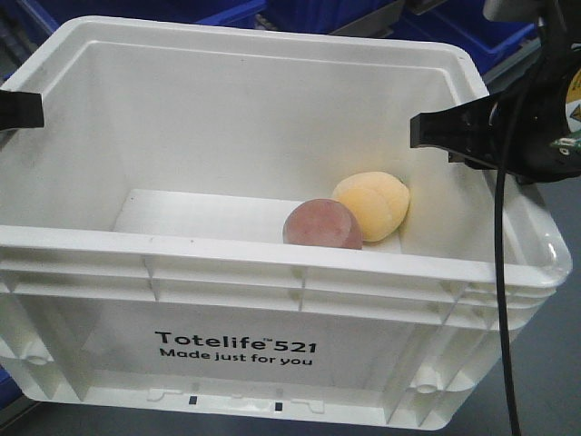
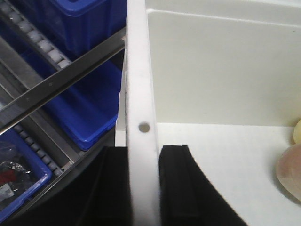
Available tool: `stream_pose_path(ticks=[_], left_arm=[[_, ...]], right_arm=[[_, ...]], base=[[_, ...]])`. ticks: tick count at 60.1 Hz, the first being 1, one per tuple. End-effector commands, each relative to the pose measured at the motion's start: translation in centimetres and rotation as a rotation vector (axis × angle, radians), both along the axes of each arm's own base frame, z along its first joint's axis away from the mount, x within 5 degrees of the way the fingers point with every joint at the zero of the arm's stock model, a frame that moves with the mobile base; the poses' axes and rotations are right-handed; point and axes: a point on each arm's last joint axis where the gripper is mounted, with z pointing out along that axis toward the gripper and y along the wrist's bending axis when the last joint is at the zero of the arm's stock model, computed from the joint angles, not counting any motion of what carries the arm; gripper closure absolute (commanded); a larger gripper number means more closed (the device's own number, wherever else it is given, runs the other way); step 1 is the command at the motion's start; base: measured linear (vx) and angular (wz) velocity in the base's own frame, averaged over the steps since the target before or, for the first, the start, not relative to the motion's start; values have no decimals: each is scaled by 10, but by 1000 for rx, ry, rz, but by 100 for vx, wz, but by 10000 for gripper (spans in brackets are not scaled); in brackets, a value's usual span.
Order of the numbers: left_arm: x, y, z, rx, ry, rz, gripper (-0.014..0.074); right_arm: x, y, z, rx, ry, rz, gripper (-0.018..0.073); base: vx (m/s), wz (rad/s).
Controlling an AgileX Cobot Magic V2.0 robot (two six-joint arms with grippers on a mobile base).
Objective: Place moving items into box and shelve
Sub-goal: 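Hold the tote with both grippers while the base approaches the shelf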
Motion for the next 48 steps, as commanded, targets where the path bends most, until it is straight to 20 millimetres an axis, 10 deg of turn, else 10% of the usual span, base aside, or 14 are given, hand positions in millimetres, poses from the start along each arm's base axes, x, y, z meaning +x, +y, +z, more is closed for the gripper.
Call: stream_pose_path(ticks=[1,48], left_arm=[[-3,4,29,-4,-202,-19,610],[-3,4,29,-4,-202,-19,610]], right_arm=[[1,-11,24,-37,-162,2,571],[1,-11,24,-37,-162,2,571]], base=[[13,55],[12,54]])
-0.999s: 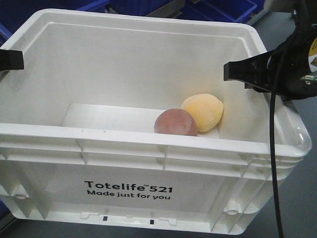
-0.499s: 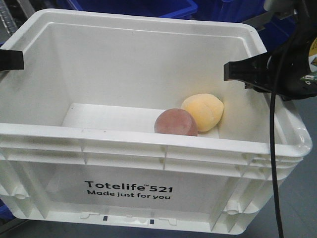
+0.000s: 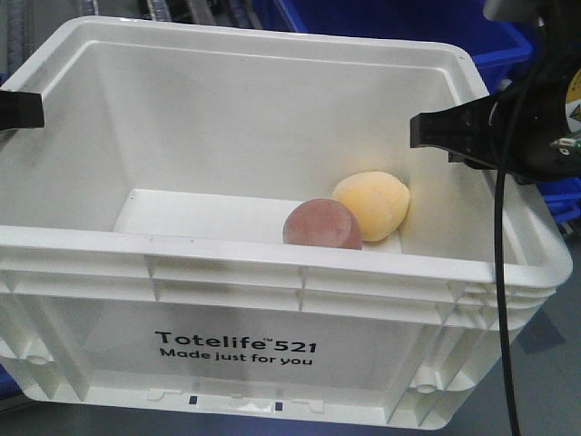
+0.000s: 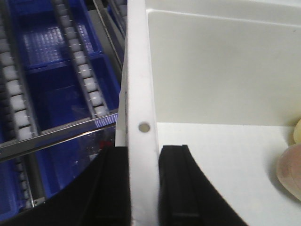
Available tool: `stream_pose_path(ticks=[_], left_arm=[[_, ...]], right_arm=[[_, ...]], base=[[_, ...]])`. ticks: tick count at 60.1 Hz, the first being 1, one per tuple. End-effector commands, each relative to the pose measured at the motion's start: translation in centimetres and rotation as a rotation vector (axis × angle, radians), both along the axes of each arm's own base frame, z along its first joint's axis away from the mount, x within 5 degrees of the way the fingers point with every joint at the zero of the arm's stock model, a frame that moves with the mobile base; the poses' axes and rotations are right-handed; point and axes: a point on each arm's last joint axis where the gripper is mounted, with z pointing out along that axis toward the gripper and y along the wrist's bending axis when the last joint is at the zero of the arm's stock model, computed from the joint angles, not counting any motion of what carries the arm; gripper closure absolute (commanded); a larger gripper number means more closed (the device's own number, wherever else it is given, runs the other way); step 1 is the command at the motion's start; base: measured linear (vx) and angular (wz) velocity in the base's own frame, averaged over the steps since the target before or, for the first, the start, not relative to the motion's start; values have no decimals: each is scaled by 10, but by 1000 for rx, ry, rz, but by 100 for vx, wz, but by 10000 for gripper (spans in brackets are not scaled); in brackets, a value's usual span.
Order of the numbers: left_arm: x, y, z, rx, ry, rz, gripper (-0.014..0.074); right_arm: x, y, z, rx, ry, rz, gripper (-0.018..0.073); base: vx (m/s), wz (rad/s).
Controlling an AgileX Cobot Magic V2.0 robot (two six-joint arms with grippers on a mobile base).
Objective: Place moving items into box and shelve
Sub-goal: 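Hold the tote with both grippers while the base approaches the shelf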
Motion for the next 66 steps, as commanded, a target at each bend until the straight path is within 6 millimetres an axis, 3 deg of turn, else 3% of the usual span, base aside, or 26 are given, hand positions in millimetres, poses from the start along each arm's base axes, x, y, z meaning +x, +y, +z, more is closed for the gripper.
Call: stream_pose_path(ticks=[1,35,66], left_arm=[[-3,4,29,-4,-202,-19,610],[-3,4,29,-4,-202,-19,610],[-3,4,29,-4,-202,-19,610]], right_arm=[[1,-11,24,-37,-163,2,571],[1,-11,24,-37,-163,2,571],[1,-11,24,-37,-163,2,571]], base=[[10,59],[11,51],[11,22]])
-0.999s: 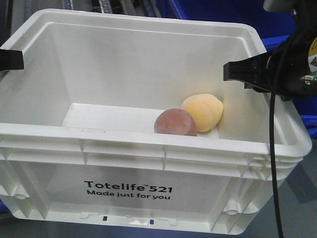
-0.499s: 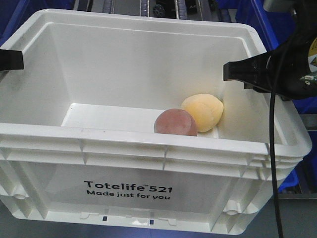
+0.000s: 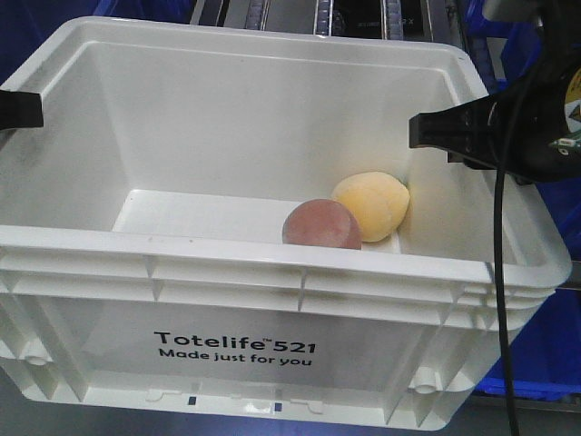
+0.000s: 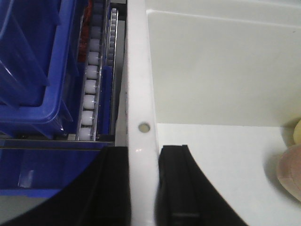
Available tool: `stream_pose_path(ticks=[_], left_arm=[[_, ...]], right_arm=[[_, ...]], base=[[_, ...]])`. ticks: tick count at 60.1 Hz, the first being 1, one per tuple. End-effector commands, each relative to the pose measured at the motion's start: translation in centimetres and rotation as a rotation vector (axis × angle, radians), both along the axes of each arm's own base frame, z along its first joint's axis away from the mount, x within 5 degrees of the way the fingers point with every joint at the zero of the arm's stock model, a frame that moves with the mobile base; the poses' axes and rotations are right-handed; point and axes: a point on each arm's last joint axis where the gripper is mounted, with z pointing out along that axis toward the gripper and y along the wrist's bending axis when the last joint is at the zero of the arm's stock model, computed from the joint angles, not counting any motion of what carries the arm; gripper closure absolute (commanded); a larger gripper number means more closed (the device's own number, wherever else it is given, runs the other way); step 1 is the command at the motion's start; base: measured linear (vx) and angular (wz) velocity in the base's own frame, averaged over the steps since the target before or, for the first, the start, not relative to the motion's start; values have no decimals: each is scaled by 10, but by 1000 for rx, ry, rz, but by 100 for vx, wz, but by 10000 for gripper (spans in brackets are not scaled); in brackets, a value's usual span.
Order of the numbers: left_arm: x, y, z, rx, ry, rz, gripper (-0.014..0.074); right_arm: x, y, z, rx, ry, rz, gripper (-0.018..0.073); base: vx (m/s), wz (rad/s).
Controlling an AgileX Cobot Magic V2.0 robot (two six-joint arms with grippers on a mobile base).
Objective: Place moving items into box and shelve
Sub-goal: 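Hold the tote with both grippers while the base approaches the shelf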
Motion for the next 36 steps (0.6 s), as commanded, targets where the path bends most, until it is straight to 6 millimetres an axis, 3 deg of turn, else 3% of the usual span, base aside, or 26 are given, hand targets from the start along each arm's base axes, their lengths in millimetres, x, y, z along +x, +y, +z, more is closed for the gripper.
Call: stream_pose_path(ticks=[1,36], left_arm=[[-3,4,29,-5,-201,-19,610],[-3,4,29,-5,-201,-19,610]], right_arm=[[1,-11,24,-37,-163,2,571],[1,-11,24,-37,-163,2,571]], base=[[11,6],[11,-4]])
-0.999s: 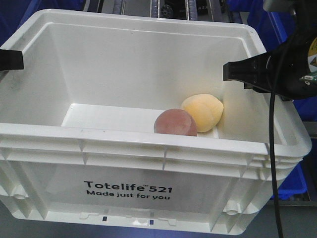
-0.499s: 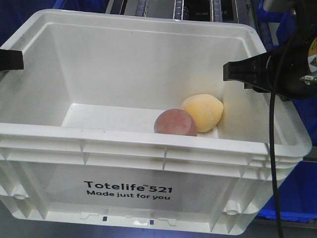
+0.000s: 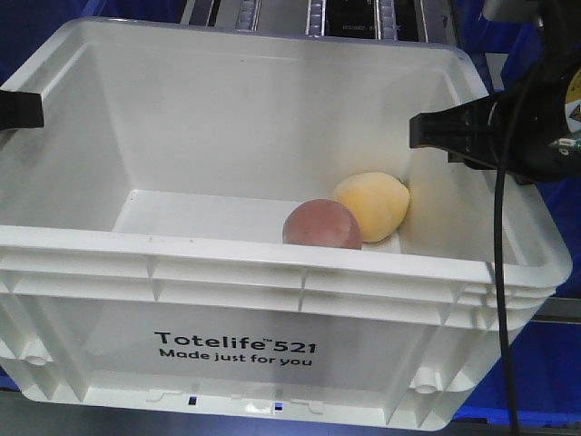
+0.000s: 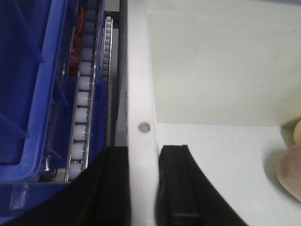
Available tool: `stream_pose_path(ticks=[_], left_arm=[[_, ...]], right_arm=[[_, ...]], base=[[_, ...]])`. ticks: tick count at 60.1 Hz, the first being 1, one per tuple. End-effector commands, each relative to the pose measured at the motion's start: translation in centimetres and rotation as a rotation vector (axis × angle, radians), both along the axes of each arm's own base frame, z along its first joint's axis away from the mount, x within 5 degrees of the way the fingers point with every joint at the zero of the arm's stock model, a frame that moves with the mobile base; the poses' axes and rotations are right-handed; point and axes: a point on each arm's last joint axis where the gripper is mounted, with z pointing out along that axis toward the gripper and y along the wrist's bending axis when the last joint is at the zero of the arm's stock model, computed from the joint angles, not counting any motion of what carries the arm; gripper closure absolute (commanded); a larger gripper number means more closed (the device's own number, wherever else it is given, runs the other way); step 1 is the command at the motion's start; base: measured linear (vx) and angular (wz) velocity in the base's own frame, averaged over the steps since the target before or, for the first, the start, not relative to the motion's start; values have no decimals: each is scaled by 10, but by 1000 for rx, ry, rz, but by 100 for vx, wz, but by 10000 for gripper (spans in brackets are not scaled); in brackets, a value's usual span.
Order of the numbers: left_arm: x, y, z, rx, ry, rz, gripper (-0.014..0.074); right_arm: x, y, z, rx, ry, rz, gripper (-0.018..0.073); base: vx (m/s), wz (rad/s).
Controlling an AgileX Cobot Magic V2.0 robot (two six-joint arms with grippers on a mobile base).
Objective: Place moving items into box and shelve
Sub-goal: 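Hold the tote with both grippers while the base approaches the shelf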
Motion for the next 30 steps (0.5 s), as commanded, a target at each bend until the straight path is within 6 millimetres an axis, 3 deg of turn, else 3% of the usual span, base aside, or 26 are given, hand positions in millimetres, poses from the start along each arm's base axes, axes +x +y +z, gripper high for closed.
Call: stream_pose_path(ticks=[1,30], left_arm=[[-3,4,29,-5,-201,-19,610],[-3,4,29,-5,-201,-19,610]], right_arm=[[1,-11,24,-38,-163,2,571],[1,-11,24,-38,-163,2,571]], base=[[12,-10],[11,-10]])
